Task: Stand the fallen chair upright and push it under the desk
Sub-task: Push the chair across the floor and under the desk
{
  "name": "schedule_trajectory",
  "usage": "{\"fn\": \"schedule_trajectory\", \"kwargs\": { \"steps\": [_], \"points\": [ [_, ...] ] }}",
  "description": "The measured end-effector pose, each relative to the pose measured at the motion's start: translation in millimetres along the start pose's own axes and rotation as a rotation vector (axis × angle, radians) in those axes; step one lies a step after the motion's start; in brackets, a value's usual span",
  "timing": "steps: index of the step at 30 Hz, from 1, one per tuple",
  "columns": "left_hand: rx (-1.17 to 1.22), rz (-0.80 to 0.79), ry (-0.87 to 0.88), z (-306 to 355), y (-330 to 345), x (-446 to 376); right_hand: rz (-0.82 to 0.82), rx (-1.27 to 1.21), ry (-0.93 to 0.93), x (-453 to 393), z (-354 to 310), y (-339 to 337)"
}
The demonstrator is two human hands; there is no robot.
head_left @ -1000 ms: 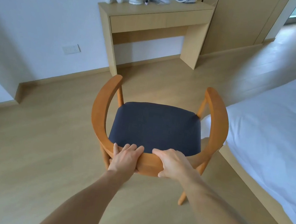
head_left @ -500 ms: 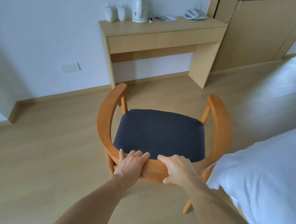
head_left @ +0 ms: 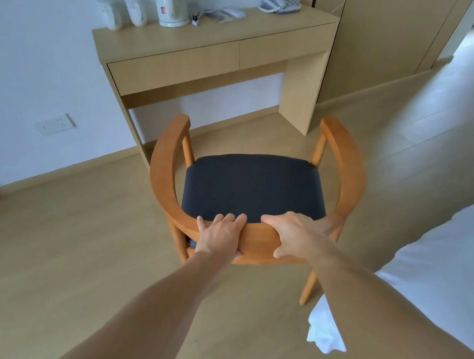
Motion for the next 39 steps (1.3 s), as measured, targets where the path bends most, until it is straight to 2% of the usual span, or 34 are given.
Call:
{"fn": "schedule_trajectory", "kwargs": {
  "steps": [13,25,35,39],
  "points": [
    [0.068,0.026,-0.13,83,-21,-147,-0.034,0.009,-0.086,-89,163,-53],
    [0.078,0.039,-0.212,115,-40,-244,-0.048,0.134,-0.201,-160,241,-93],
    [0.059,0.047,-0.221,149,-53,-360,-0.1,0.17,-0.159,-226,329,-137],
    [0.072,0.098,-0.255,169,-58,-402,-0.127,0.169,-0.165,-252,371,-150]
  ]
}}
Point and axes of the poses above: each hand's wrist, its own x-axis away from the middle knuckle, its own y-axis out of the palm, z = x × y, the point moved 3 cm from there along -x, towards the middle knuckle, and after that the axes turned 13 degrees about -y, right-handed, at the moved point
